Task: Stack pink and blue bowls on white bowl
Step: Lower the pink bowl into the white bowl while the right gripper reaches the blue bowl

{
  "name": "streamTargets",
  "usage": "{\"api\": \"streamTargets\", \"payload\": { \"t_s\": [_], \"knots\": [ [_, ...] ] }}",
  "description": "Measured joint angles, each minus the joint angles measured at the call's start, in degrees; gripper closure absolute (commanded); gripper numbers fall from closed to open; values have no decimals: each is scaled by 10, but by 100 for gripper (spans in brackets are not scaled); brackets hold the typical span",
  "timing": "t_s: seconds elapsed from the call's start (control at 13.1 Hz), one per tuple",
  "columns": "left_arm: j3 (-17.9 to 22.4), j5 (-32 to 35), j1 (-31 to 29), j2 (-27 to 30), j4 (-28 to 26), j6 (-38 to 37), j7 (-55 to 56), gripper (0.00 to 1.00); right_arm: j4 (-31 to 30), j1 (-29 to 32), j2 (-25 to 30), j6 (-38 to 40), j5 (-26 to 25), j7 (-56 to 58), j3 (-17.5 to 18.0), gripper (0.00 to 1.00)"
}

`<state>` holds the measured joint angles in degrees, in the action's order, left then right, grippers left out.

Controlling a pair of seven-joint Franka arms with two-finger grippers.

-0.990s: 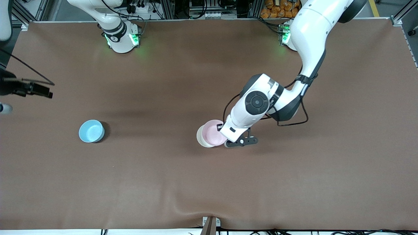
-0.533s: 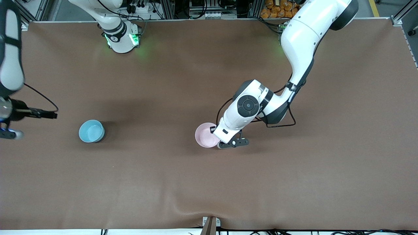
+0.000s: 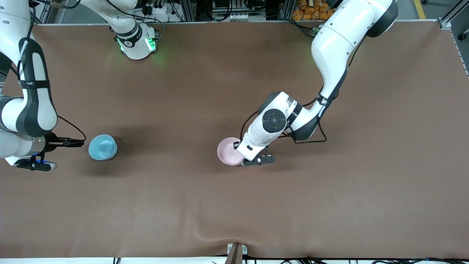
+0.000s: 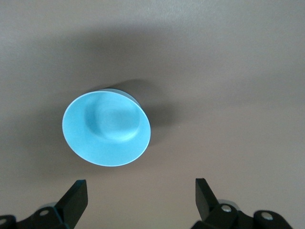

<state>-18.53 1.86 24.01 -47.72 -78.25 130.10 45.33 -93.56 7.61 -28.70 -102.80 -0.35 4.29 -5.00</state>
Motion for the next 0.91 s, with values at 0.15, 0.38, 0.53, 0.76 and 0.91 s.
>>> {"api": "streamTargets", "payload": {
  "t_s": [0.15, 0.38, 0.53, 0.76, 0.91],
  "knots": [
    [0, 0, 2, -6, 0, 0, 0, 100, -2, 0, -16, -1, 1, 0, 0, 0],
    [0, 0, 4, -7, 0, 0, 0, 64, -9, 0, -31, -6, 5, -1, 1, 0],
    [2, 0, 4, -7, 0, 0, 0, 0, -11, 0, -39, -17, 6, -1, 1, 0],
    [3, 0, 2, -7, 5, 1, 0, 0, -19, 1, -54, -32, 6, -1, 1, 0],
    [4, 0, -3, -3, 11, -1, 0, 0, -30, 2, -64, -53, 6, -1, 1, 4]
  ]
}}
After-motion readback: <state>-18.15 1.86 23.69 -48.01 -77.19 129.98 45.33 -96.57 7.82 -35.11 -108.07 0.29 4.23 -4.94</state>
